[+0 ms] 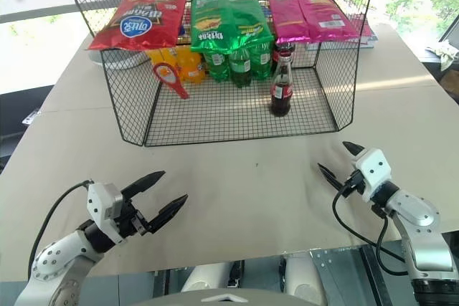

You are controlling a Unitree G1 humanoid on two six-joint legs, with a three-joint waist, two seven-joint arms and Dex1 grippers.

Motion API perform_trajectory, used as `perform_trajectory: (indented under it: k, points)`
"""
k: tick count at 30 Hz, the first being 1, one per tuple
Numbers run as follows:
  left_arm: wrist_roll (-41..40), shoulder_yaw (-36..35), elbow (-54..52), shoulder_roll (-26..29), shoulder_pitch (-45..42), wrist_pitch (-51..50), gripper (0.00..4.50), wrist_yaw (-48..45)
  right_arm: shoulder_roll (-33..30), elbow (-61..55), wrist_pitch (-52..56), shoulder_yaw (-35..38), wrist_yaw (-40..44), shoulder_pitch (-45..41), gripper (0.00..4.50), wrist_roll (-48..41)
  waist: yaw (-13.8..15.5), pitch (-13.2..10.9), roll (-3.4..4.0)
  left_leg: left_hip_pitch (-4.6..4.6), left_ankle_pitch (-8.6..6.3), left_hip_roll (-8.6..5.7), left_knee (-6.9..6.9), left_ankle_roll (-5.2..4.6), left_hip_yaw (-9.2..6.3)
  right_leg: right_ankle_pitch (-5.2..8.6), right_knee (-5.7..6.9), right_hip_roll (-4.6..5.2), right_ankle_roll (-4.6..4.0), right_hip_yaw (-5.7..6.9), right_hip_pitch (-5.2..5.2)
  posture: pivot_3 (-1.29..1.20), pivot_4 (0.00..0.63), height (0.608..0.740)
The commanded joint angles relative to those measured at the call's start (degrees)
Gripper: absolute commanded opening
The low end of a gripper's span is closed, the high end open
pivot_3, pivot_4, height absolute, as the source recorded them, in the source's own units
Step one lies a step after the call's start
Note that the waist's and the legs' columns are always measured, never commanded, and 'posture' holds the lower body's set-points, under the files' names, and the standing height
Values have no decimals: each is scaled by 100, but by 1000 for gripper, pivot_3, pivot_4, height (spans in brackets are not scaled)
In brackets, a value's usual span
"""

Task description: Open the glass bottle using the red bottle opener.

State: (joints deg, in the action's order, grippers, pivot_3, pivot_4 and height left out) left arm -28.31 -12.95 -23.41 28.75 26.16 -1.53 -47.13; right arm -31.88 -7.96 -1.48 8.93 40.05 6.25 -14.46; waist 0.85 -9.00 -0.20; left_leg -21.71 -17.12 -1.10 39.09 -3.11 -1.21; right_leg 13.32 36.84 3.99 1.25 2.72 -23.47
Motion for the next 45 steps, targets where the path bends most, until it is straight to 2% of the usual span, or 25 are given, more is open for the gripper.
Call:
perform_trajectory:
  k: [1, 5, 8, 11, 16, 23, 38, 42, 43, 45]
  points:
    - [-133, -154, -31, -78, -144, 104, 4500, 83, 28, -222, -155, 68, 86, -66, 4436, -181, 0, 0, 0, 0, 0, 0, 0, 0, 0, 0, 0, 0, 0, 0, 0, 0, 150, 740]
    - [-484, -378, -298, -294, -672, -219, 4500, 724, 268, -776, -449, -149, 272, -278, 4436, -454, 2, -1, 0, 0, 0, 1, 1, 0, -7, -5, 2, -1, 7, 6, 0, 0, 150, 740]
    - [-324, -435, -567, -246, -1036, -656, 4500, 1357, 361, -1153, -513, -254, 365, -359, 4436, -648, -1, 0, 0, 4, 0, 2, 1, 1, -7, -6, 10, -2, 9, 5, 1, 0, 150, 740]
    - [-656, -455, -717, -47, -1395, -1083, 4500, 1416, 368, -1521, -410, -373, 474, -401, 4436, -890, 3, 1, -3, 1, 1, 1, 1, 3, -8, -7, 10, -2, 10, 6, 1, 0, 150, 740]
    - [-894, -619, -737, -49, -1872, -1672, 4500, 2021, 256, -2168, -302, -496, 609, -355, 4436, -1153, -1, 1, -3, 0, 15, -3, 2, 26, -6, -6, 6, 0, 10, 2, 1, 0, 150, 740]
    - [-918, -538, -737, -42, -2702, -2376, 4500, 2655, 163, -2746, -192, -609, 725, -314, 4436, -1430, 7, 1, -6, 1, 15, -3, 2, 26, -11, -6, 8, -3, 10, 7, 2, 0, 150, 740]
    - [132, -162, 90, -202, -4156, -2833, 4500, 3604, 100, -2801, -151, -641, 667, -135, 4436, -1288, 5, -1, -12, 1, 22, -6, 4, 39, -10, -8, 9, -6, 13, 4, 2, 0, 150, 740]
    - [651, 151, 933, -258, -4768, -2555, 4500, 3627, 105, -2841, -136, -646, 600, -61, 4436, -1240, 16, -1, -15, 1, 24, -8, 4, 42, -13, -9, 11, -13, 14, 8, 2, 0, 150, 740]
    - [699, 225, 1070, -283, -4880, -2464, 3986, 3524, 102, -2849, -130, -645, 589, -56, 4500, -1238, 16, -1, -16, 1, 24, -9, 5, 42, -12, -9, 12, -27, 15, 6, 2, 0, 150, 740]
    - [790, 324, 1329, -355, -5073, -2299, 3258, 3386, 95, -2859, -120, -643, 565, -49, 4500, -1230, 8, -1, -16, 0, 25, -9, 6, 43, -11, -10, 12, -27, 17, 5, 2, 0, 150, 740]
